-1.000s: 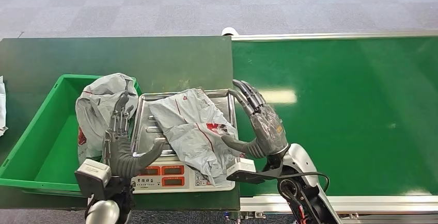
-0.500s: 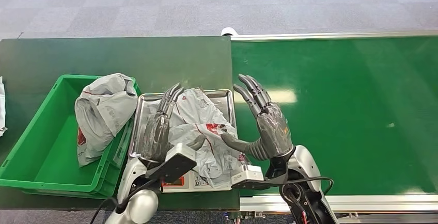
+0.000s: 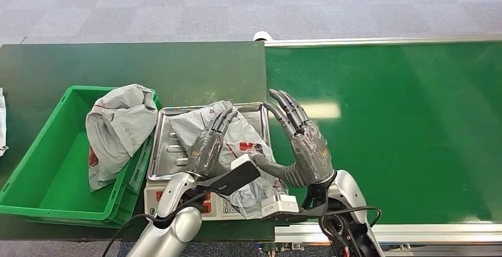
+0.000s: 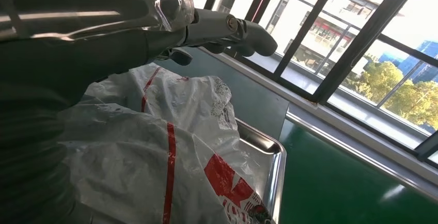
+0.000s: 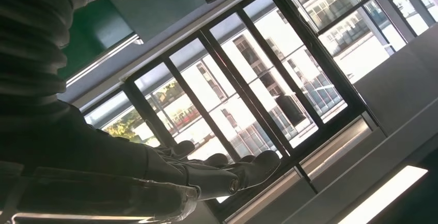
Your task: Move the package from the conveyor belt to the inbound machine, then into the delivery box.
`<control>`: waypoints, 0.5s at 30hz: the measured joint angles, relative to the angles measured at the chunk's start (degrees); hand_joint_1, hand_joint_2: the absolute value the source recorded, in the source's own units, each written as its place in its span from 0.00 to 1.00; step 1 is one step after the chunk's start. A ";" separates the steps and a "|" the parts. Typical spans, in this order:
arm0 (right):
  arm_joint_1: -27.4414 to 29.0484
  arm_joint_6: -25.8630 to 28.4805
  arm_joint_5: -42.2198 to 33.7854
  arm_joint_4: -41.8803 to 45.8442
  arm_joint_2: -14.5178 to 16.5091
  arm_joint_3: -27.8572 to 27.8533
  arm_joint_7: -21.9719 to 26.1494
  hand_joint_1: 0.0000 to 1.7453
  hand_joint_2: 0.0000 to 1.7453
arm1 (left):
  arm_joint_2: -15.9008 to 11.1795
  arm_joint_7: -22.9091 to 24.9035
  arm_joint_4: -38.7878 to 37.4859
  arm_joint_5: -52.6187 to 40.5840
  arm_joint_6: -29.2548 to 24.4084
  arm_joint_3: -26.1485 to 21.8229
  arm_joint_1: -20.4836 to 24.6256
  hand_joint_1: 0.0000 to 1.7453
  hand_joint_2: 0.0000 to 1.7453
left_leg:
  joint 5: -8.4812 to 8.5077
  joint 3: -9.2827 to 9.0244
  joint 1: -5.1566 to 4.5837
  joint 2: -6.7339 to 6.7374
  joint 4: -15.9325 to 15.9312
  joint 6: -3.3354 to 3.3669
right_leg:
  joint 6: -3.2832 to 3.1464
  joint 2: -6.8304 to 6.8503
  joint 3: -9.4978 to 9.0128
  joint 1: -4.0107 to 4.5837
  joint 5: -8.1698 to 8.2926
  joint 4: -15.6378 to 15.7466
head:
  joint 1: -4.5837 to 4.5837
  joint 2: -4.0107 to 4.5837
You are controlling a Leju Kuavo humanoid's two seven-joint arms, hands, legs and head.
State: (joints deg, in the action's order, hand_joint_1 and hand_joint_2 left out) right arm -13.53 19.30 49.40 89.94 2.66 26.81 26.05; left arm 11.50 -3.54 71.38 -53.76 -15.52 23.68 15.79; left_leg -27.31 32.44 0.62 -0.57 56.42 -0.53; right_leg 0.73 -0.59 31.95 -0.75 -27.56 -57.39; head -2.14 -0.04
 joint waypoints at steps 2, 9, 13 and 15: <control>0.02 0.00 -0.01 0.01 0.01 -0.10 0.00 0.00 1.00 | 0.05 0.00 -0.48 -0.07 0.01 0.04 0.13 0.00 1.00 | 0.00 0.00 0.00 -0.01 0.00 0.00 | 0.00 0.00 -0.01 0.00 0.00 0.00 | 0.01 0.00; 0.04 0.00 -0.02 0.20 0.07 -0.17 0.00 0.00 1.00 | 0.10 0.15 -1.80 -0.23 0.07 0.05 0.31 0.00 1.00 | 0.00 0.00 0.00 -0.01 0.00 0.00 | 0.00 0.00 -0.01 0.00 0.00 0.00 | 0.00 -0.01; 0.04 -0.04 -0.01 0.21 0.07 -0.20 0.00 0.00 1.00 | 0.11 0.40 -2.12 -0.42 0.36 0.07 0.36 0.00 1.00 | 0.00 0.00 0.00 -0.01 0.00 0.00 | 0.00 0.00 -0.01 0.00 0.00 0.00 | -0.01 0.00; 0.05 -0.32 0.18 0.33 0.08 -0.27 0.00 0.00 1.00 | 0.12 1.64 -2.51 -1.40 1.89 0.11 0.57 0.00 1.00 | 0.00 -0.01 0.00 -0.01 0.00 0.00 | 0.00 0.00 -0.01 0.00 0.00 0.00 | 0.01 -0.01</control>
State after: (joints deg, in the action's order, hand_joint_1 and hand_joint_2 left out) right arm -13.48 18.98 49.57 90.27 2.74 26.54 26.05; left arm 11.62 -1.90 68.88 -55.16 -13.63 23.80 16.36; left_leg -27.31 32.43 0.62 -0.58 56.42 -0.53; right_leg 0.73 -0.59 31.94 -0.76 -27.56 -57.39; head -2.13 -0.04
